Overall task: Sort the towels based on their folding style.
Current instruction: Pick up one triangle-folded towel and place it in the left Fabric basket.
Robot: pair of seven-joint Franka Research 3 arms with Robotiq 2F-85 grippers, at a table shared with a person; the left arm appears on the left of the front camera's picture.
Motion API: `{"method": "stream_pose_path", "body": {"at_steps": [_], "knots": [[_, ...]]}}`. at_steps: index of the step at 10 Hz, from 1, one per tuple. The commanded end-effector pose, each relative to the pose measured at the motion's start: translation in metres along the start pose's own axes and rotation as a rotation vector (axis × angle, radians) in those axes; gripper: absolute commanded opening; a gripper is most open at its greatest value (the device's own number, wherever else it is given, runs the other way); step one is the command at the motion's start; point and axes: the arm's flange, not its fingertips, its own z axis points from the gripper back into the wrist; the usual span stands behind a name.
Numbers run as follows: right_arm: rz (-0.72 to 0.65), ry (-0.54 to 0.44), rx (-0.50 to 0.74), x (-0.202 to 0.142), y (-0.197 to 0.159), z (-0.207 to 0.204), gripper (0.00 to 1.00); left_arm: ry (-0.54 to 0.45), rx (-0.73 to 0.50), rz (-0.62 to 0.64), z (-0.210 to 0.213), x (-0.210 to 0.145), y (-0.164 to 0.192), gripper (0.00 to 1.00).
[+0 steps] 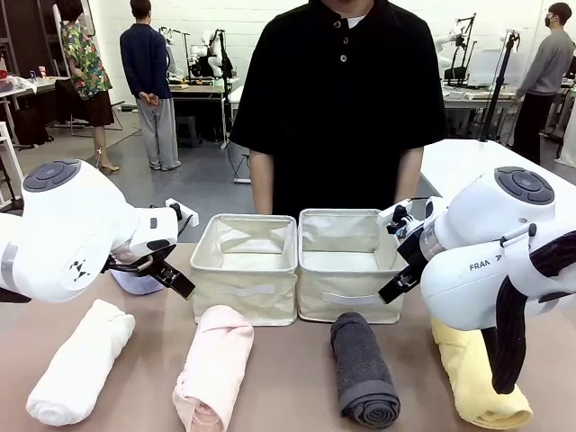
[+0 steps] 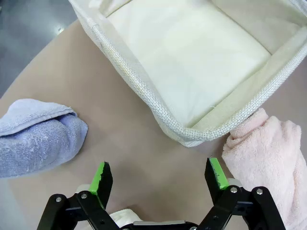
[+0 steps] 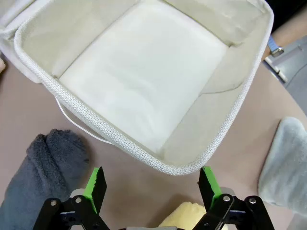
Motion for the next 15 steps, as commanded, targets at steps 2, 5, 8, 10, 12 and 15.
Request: {"method": "stream_pose_path", "body": {"at_steps": [2,5,8,10,12,15], "knots": [[0.000,0.000,0.000,0.000,0.000,0.000,1.00,0.000,0.000,0.000,0.000,0.000,0.000,1.00],[-0.019,-0.028,-0.043,0.005,0.004,0.039,1.00,0.011,-0.004,-0.024,0.047,0.013,0.002,1.00],[-0.022,0.030,-0.195,0.038,0.018,0.174,1.00,0.153,-0.063,-0.205,0.185,0.063,0.008,1.00],[-0.041,0.053,-0.246,0.055,0.031,0.256,1.00,0.211,-0.069,-0.267,0.268,0.085,0.023,1.00],[-0.046,0.032,-0.234,0.058,0.048,0.308,1.00,0.186,-0.032,-0.224,0.308,0.090,0.036,1.00],[-0.029,0.025,-0.246,0.048,0.043,0.313,1.00,0.166,-0.043,-0.209,0.332,0.084,0.033,1.00]]}}
